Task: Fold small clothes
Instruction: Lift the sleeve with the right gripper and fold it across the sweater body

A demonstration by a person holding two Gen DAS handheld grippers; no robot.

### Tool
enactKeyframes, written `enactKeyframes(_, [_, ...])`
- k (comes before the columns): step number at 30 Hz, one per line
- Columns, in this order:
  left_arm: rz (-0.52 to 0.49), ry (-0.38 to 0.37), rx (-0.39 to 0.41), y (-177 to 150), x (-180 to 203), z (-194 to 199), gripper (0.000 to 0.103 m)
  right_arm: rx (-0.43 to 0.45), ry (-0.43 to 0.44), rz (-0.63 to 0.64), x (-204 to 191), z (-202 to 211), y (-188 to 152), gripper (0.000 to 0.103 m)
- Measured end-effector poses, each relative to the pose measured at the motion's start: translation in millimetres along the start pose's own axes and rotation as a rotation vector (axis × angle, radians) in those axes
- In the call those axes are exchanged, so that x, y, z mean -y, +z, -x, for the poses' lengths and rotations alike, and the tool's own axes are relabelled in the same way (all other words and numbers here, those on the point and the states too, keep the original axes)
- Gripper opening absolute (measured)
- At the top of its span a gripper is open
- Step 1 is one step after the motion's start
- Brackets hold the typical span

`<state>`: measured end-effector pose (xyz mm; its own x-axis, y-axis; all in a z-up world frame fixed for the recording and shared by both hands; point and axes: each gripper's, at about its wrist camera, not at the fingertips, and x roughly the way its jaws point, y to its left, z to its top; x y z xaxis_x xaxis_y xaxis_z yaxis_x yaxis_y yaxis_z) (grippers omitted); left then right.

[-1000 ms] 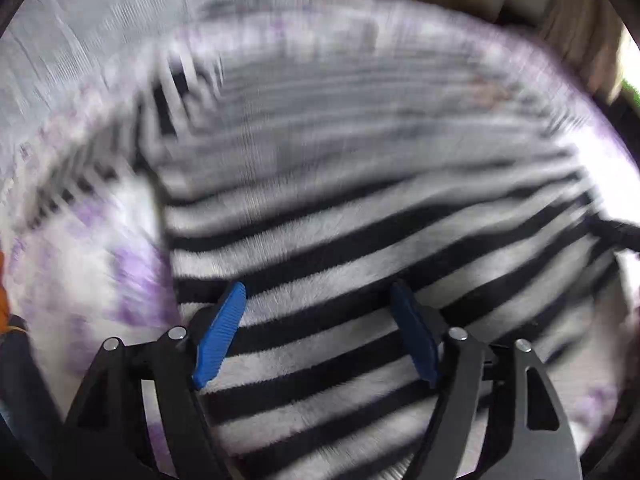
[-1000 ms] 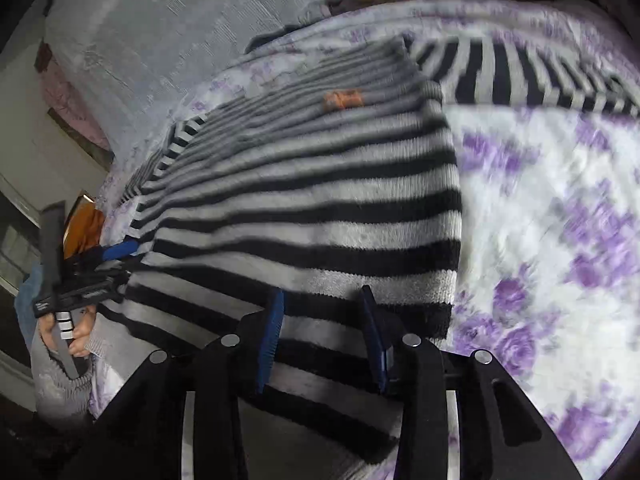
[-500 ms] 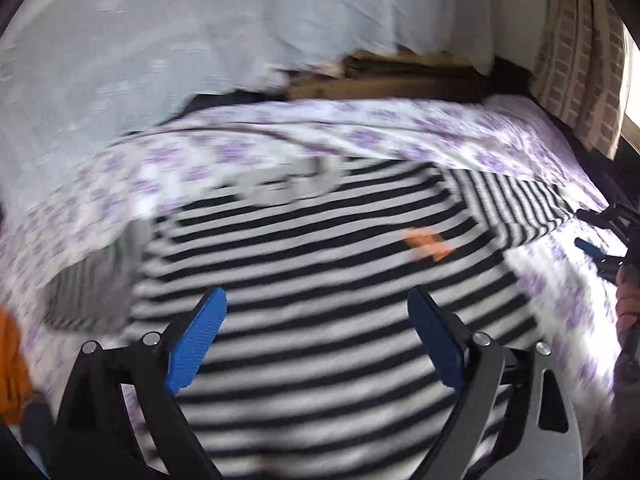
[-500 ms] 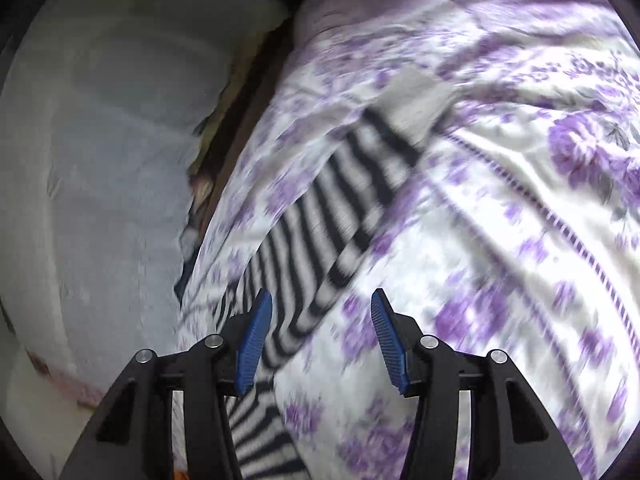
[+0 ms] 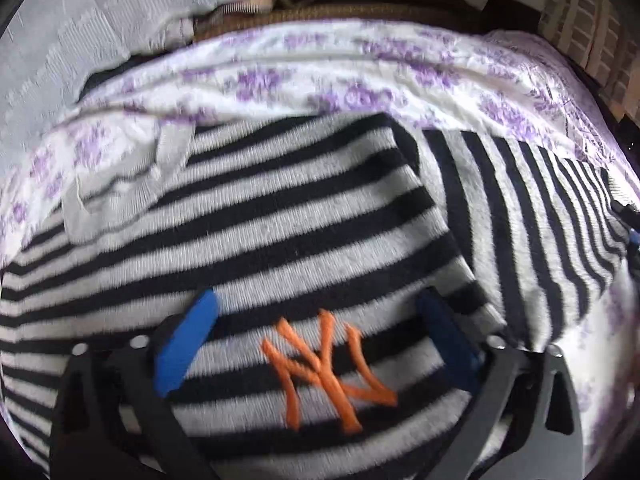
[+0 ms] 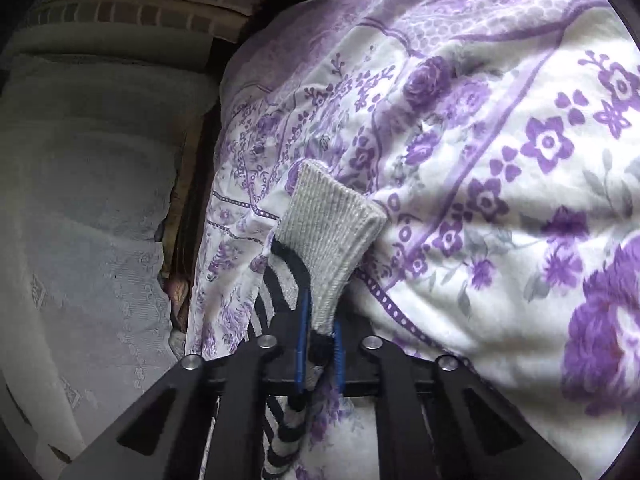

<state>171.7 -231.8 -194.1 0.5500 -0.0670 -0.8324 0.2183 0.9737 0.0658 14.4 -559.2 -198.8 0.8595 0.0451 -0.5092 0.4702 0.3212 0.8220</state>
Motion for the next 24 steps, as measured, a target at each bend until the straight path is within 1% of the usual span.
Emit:
enactKeyframes(2, [-0.004,-0.001,0.005,0,1,2,0.098,0.011,-0.001,0.073,-7,-2,-3,0.008])
enactKeyframes(3, [-0.006,-0.006,0.008,-1,0,3,0.097,0.031,-0.016,0.121,-13,1,-4,0.008])
enactKeyframes(5, [0.013,-0.034,0.016,-4,-7,11,0.088,0.062,-0.012,0.207,-25,12,-7,0.008])
enactKeyframes(7, [0.019,-0.034,0.017,-8,-19,25,0.087,0.075,0.003,0.262,-45,22,-21,0.008])
enactKeyframes(9, [0.01,-0.023,0.029,-10,-33,37,0.087,0.072,0.035,0.313,-67,32,-32,0.008])
enactKeyframes(12, [0.013,0.024,0.045,-17,-60,52,0.087,0.061,0.077,0.373,-101,38,-50,0.008])
enactKeyframes(14, [0.041,0.022,0.038,-21,-79,56,0.087,0.043,0.103,0.409,-124,40,-66,0.008])
enactKeyframes(19, [0.12,0.01,0.013,-38,-119,49,0.087,-0.029,0.145,0.476,-178,11,-110,0.009])
enactKeyframes(22, [0.195,-0.034,-0.002,-40,-138,43,0.087,-0.062,0.163,0.528,-198,10,-138,0.009])
enactKeyframes(24, [0.212,-0.047,0.01,-38,-144,43,0.087,-0.086,0.18,0.555,-210,8,-155,0.009])
